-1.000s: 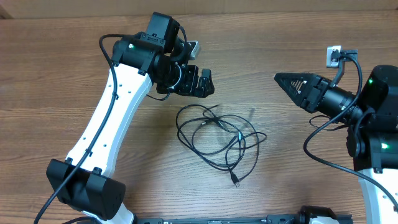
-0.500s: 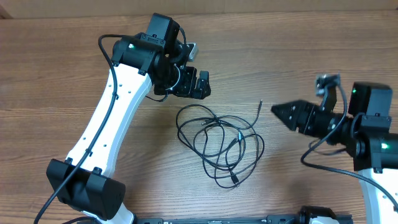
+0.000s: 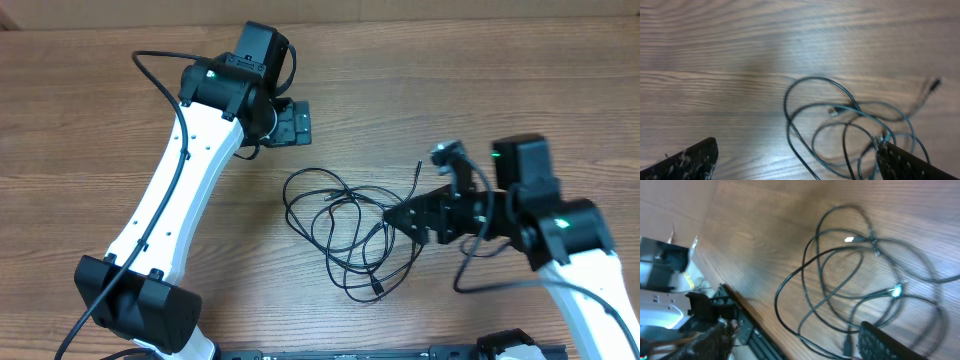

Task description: Untangle cables

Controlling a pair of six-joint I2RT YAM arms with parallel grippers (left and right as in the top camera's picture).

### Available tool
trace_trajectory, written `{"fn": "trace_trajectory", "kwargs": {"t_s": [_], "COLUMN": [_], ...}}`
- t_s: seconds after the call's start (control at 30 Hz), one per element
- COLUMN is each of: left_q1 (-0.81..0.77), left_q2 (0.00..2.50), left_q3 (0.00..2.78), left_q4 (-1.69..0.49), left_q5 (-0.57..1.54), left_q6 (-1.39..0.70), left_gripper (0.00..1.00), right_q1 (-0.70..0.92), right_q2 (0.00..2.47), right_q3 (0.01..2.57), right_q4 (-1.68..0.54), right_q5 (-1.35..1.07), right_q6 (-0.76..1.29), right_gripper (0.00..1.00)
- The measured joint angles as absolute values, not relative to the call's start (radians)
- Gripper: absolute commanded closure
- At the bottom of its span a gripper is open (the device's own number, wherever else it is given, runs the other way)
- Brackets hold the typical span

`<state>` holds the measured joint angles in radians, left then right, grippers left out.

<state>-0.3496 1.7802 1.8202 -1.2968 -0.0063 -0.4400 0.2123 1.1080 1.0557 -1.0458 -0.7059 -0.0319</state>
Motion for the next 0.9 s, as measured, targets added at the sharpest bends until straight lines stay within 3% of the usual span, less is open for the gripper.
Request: {"fn": "trace_trajectory", "kwargs": {"t_s": [0.23, 0.47, 0.9], "left_q1": [-0.283, -0.253, -0.255], "left_q2": [1.78, 1.78, 1.78], "left_q3": [1.82, 1.82, 1.82], "left_q4": [-1.29, -1.287, -1.288], "left_q5": [-0.069, -0.088, -0.095], "left_q6": [-0.473, -0.473, -0.473], "left_gripper": [0.0, 0.0, 0.0], "right_q1": [0.405, 0.56, 0.674], "right_q2": [1.279, 1.422, 1.523], "right_q3": [1.021, 1.021, 1.021], "right_q4": [-0.873, -0.825, -0.756], "right_q5": [-0.703, -0.637, -0.592], "right_q6": [0.072, 0.187, 0.295], "right_gripper": [0.29, 0.4, 0.37]}}
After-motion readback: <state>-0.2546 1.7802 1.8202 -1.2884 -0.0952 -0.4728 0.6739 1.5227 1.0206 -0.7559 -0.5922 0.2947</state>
